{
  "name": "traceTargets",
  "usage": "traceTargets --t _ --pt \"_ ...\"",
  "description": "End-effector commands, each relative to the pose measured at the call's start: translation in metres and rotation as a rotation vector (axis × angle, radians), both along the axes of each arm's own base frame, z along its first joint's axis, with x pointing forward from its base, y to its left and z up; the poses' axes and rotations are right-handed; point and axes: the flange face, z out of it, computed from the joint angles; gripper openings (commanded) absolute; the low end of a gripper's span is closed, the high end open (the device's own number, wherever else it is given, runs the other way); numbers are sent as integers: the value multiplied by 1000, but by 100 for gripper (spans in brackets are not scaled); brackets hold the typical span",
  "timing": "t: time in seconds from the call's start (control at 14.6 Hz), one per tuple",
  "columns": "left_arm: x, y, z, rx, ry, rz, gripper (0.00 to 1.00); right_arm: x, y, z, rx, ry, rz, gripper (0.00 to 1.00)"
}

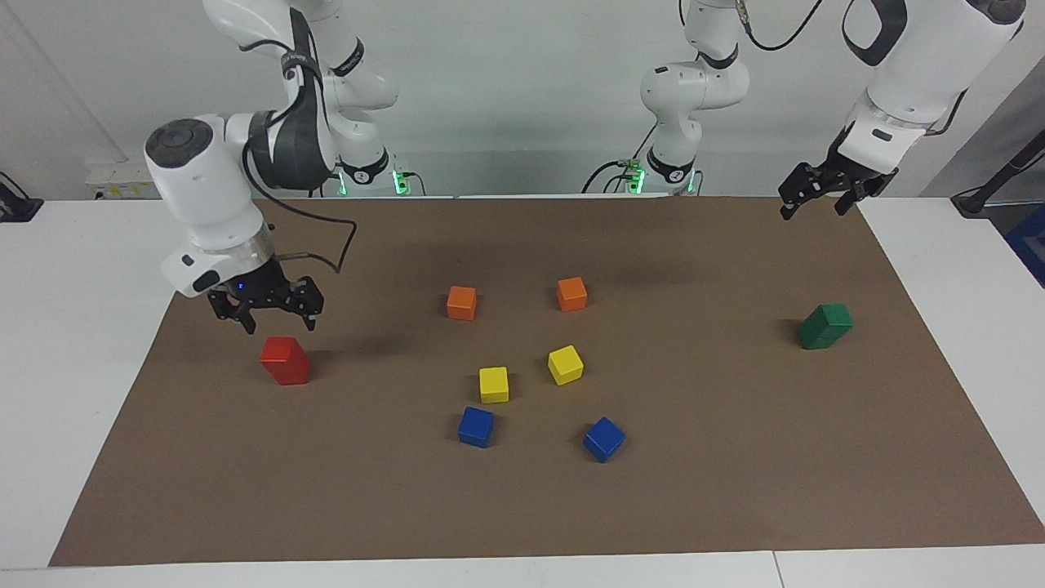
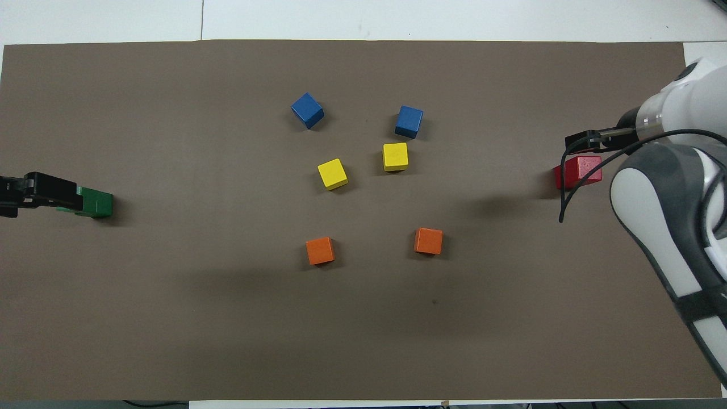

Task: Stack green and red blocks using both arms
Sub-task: 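Open the right gripper and draw back from the red stack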

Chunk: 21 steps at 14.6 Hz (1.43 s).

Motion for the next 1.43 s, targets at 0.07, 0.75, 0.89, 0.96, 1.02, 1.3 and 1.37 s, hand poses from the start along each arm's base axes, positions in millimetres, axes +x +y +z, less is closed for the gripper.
traceTargets --t 0.07,0.75,0.89,0.96,1.02,1.3,1.37 --pt "2 1 3 18 15 8 100 -24 1 39 50 26 -21 100" --pt "3 0 13 7 -19 11 100 -43 -9 121 43 123 -44 100" --pt "3 0 13 7 -17 9 100 -41 -8 120 35 116 -44 100" --pt "4 0 13 7 -16 11 100 -41 -7 119 35 118 -44 100" --pt "3 0 22 7 -26 11 100 -41 -7 119 34 118 -47 100" --pt "4 -2 34 8 -43 8 100 -40 -10 116 4 114 -50 100" --pt "4 -1 34 8 -43 8 100 -40 -11 116 2 116 -50 100"
